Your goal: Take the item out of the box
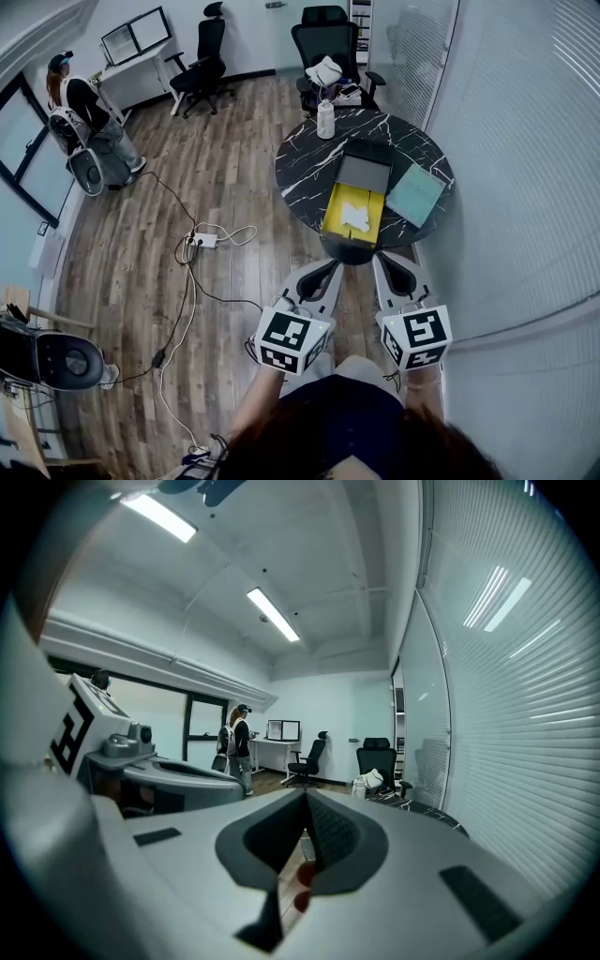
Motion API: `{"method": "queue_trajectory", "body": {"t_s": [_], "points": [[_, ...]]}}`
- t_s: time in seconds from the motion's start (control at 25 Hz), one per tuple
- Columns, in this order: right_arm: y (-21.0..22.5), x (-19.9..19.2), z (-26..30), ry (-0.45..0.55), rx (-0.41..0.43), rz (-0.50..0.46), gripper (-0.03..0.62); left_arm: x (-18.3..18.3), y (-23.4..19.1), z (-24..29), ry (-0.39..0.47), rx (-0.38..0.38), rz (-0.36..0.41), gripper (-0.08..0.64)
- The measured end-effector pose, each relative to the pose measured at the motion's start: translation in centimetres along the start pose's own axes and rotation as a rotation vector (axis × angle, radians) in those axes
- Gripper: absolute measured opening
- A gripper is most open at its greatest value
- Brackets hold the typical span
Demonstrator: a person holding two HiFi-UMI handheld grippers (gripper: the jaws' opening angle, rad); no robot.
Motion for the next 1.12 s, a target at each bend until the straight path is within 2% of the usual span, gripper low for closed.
{"method": "queue_trajectory", "body": {"t_s": [0.48, 1.12], "points": [[0.1, 0.2, 2.5, -0.003, -0.028, -0.029, 0.025, -0.1, -2.0, 1.8, -0.006, -0.042, -0.007, 0.028], [4.3, 0.2, 9.1, -0.005, -0.024, -0.027, 0.025, 1.1, -6.2, 8.4, -0.01, -0.048, -0.004, 0.028]]}}
Point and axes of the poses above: the fingertips, and each gripper's own axes: z forward along the fingers, y to its right, x out of its top, the point moved 5 cm from there along -z, backward along the fingers, and after that the axes turned 8 degrees about -x, right-handed, at the moved point
